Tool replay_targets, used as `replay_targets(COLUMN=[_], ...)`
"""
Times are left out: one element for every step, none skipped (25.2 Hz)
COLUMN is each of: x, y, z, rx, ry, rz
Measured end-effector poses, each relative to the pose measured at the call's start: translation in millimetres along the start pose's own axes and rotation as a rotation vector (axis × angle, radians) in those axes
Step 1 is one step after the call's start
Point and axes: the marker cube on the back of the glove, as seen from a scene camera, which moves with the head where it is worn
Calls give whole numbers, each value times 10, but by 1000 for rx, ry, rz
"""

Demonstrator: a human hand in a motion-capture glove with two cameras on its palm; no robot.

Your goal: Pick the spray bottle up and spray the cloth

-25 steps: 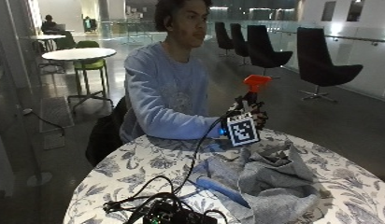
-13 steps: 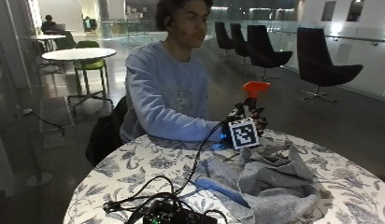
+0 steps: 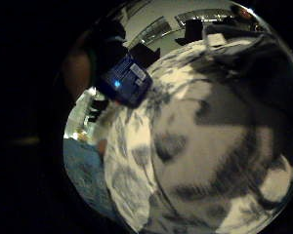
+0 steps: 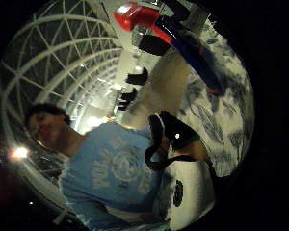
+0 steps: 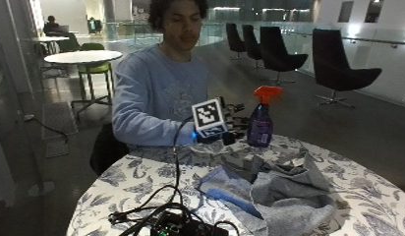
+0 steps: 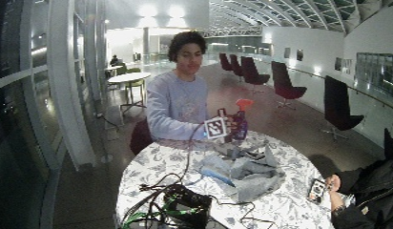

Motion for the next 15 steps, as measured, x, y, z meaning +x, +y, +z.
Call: replay_targets(x=[-8,-4,8,25,43,59,74,92,113,137,162,190,218,246,272], y=[139,284,432,583,742,909,1081,1247,1400,1540,1674,1805,1931,2043,2138], z=[-120,-245,-376,-504,-614,-695,-750,-790,-826,-864,-904,-943,-978,-1004,-1021], rx=[20,39,57,75,94,113,131,147,161,172,181,189,195,200,203], ry=[64,122,170,209,243,275,310,344,376,405,431,455,476,494,510], rz=[11,29,52,78,106,135,164,193,222,249,278,306,332,355,374])
